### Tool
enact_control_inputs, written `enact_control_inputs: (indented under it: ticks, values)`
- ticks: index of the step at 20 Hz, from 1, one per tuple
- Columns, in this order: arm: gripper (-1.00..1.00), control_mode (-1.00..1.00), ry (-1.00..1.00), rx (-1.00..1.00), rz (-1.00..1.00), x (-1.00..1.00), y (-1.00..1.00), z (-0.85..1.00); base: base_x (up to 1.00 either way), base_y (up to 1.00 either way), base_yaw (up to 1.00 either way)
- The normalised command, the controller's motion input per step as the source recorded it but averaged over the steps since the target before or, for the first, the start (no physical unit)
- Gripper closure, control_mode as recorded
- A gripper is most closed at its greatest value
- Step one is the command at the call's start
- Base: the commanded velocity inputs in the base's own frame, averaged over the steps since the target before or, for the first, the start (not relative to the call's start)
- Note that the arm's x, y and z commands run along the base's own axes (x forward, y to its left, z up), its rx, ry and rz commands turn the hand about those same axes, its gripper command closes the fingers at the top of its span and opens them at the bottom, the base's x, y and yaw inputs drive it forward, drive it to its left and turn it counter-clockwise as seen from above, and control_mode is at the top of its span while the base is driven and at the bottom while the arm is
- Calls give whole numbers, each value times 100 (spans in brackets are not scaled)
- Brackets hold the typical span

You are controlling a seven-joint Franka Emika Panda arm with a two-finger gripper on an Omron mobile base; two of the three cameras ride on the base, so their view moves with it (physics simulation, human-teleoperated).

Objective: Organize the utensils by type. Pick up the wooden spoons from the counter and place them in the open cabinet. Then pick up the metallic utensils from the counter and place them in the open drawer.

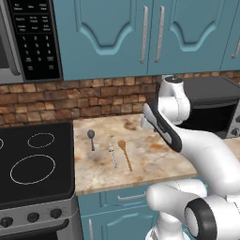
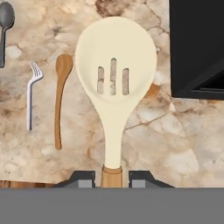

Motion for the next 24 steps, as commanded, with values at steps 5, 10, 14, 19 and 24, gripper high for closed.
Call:
enact_control_inputs:
  ticks: [5,10,14,19,24]
  values:
    - [100,-100,16,0,-4,-49,0,89,0,0,0]
    - [100,-100,1,0,-2,-30,0,25,0,0,0]
    - [100,-100,-7,0,0,-39,0,0,0,0,0]
    - [100,-100,-17,0,0,-58,0,3,0,0,0]
    - [100,-100,-15,0,0,-51,0,24,0,0,0]
